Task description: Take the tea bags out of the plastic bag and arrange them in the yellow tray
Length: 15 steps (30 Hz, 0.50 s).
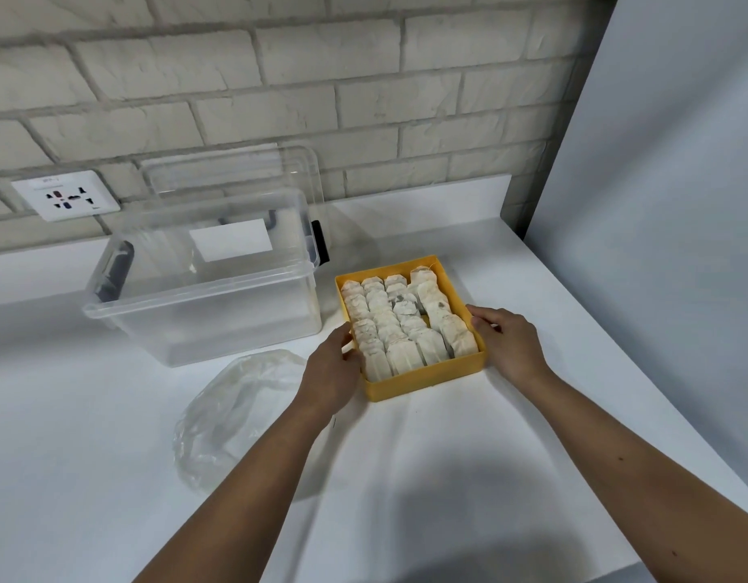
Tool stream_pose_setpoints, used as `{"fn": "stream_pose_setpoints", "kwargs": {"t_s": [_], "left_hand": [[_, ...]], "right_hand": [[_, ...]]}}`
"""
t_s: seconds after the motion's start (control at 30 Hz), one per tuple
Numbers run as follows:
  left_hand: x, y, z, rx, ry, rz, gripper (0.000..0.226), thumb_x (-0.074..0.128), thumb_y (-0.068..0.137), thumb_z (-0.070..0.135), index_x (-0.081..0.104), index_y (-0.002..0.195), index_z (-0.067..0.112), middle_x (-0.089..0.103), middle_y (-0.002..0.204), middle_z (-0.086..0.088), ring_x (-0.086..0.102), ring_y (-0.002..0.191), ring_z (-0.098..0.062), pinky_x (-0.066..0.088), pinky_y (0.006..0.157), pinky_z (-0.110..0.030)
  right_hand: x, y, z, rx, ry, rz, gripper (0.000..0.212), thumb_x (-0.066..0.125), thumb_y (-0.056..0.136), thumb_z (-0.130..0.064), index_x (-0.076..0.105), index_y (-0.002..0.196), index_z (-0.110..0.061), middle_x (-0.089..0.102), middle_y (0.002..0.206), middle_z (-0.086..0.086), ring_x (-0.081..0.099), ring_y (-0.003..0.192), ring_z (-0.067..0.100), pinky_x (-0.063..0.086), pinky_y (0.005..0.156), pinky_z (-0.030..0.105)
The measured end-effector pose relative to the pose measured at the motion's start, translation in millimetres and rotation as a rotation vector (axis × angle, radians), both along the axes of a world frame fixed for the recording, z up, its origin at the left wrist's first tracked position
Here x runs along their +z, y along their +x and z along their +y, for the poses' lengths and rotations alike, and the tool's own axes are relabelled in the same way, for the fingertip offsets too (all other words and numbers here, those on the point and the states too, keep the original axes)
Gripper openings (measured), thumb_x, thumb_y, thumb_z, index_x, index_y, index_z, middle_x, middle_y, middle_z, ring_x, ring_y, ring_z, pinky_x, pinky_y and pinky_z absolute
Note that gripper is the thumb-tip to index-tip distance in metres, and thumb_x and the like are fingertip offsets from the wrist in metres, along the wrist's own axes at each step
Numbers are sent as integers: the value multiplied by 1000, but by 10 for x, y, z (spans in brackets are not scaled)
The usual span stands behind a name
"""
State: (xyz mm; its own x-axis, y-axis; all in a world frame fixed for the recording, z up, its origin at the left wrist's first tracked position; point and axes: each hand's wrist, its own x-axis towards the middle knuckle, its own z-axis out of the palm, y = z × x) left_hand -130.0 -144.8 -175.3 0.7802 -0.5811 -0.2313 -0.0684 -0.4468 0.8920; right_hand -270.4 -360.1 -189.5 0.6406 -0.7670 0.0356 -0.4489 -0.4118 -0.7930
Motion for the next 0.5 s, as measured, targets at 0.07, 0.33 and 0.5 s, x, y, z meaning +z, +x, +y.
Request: {"fn": "stream_pose_setpoints", "kwargs": {"t_s": [0.07,0.33,0.5], "left_hand": [[-27,35,-45,4,2,-12,51,48,96,7,49,143,28,61,133,9,65,112,-17,49,103,-45],[-42,227,-323,25,42,-61,51,44,98,10,46,145,29,61,135,8,62,115,-21,50,101,-40],[-68,434,-513,27,31,-50,52,43,97,10,45,145,29,61,135,6,62,116,-22,51,100,-42]], "right_hand": [[-4,53,-45,-4,5,-7,30,50,100,-21,66,126,-21,65,123,1,55,99,11,39,86,20],[15,328,-293,-13,22,-28,30,50,99,-19,67,124,-20,66,122,3,59,109,19,43,91,23],[34,540,-475,-10,34,-28,30,49,99,-19,68,122,-22,67,123,2,59,111,21,45,91,26]]}}
